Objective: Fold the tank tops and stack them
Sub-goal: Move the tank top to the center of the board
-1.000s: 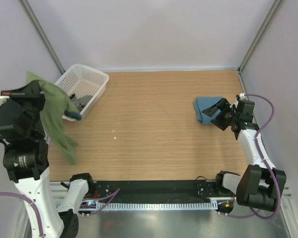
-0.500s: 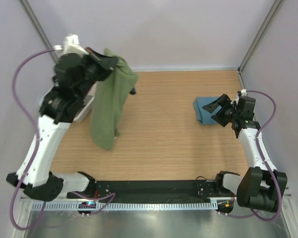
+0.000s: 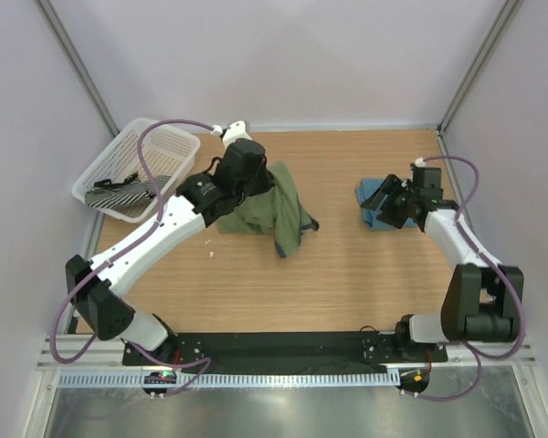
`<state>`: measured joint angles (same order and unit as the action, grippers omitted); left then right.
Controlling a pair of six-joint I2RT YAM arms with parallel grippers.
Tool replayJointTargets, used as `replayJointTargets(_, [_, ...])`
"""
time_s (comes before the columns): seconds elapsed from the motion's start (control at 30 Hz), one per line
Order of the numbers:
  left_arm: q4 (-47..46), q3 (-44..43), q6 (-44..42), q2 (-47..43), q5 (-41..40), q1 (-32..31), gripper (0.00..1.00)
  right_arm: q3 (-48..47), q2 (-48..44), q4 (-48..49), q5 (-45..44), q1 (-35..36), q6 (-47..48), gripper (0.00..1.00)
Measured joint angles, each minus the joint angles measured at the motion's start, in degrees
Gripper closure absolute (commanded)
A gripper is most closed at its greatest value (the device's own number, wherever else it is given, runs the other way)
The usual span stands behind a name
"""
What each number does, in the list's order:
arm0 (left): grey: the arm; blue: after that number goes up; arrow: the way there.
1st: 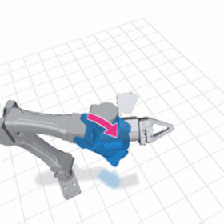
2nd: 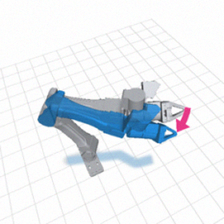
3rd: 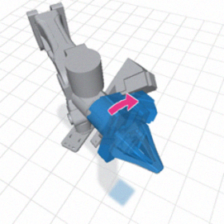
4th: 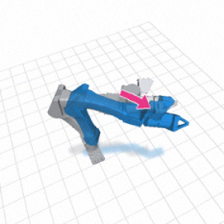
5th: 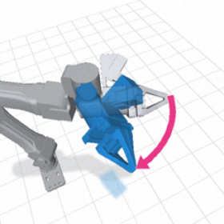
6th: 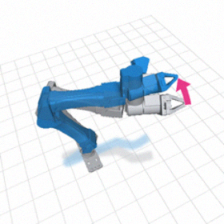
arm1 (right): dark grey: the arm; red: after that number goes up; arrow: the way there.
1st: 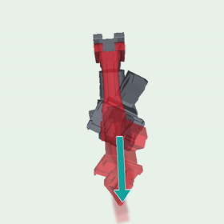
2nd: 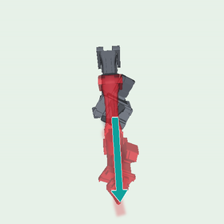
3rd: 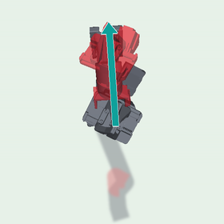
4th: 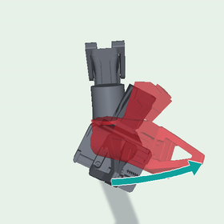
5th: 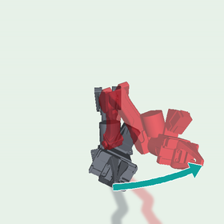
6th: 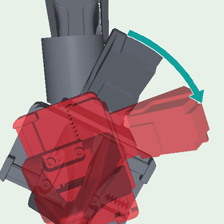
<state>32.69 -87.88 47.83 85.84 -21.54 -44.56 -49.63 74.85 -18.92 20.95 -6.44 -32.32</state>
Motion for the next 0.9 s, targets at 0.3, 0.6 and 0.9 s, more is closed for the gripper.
replayJointTargets(0.3, [-2.23,18.36,-0.61,4.70,-2.08,5.31,0.24,-11.28,19.58,-3.04,-10.19,12.22,1.33,0.40])
replayJointTargets(0.6, [-4.00,26.80,-6.05,-0.83,2.73,4.72,0.24,-21.16,33.00,-6.38,-21.94,11.67,1.95,0.43])
replayJointTargets(0.9, [-9.88,39.23,-9.84,-12.79,6.56,3.85,0.08,-19.98,31.95,-5.97,-24.92,-0.61,1.99,0.35])
